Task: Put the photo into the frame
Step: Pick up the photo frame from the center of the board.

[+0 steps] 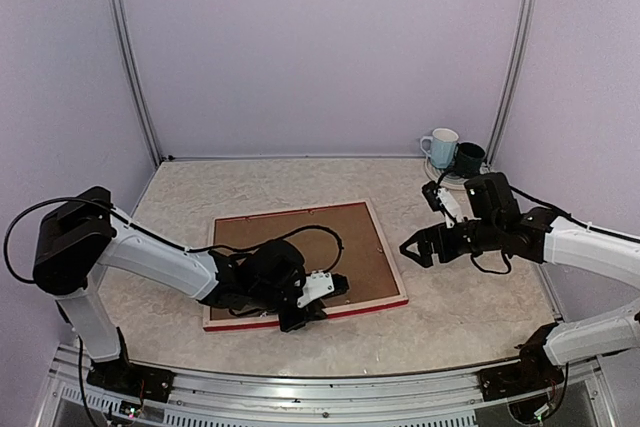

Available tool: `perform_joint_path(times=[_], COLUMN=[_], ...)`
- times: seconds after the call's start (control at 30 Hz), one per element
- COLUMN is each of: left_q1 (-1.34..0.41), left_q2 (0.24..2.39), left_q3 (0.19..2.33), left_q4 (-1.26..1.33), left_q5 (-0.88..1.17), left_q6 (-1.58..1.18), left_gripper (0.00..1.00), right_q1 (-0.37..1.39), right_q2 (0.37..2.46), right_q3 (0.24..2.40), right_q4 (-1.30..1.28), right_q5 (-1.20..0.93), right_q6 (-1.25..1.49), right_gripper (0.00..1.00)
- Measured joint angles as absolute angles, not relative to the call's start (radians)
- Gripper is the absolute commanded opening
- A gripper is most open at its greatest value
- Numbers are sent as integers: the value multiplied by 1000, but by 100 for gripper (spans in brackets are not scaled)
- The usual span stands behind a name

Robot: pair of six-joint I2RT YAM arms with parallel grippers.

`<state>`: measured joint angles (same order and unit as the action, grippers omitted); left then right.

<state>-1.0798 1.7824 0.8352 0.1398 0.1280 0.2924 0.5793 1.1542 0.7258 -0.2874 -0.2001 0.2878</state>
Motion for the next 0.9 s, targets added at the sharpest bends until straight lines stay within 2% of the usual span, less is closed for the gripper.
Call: perform_joint_path(times=[0.23,0.47,0.67,0.9], left_q1=[-1080,-1079,-1073,-1034], left_q2=[1718,1677,1623,1534], left_q3=[896,983,1016,1023], left_q4=[8,-121,-201,-239], left_q5=[133,139,169,237], left_q6=[266,218,184,143], left_gripper=[0,0,0,0], right_q1=[587,680,817,960], right_q2=[1074,1065,1063,968], right_q3=[720,774,857,794], right_q4=[-268,-303,-323,-316], right_q5=[-308,-306,-270,-257], right_q6=[221,93,-139,-447], right_gripper=[99,99,99,99])
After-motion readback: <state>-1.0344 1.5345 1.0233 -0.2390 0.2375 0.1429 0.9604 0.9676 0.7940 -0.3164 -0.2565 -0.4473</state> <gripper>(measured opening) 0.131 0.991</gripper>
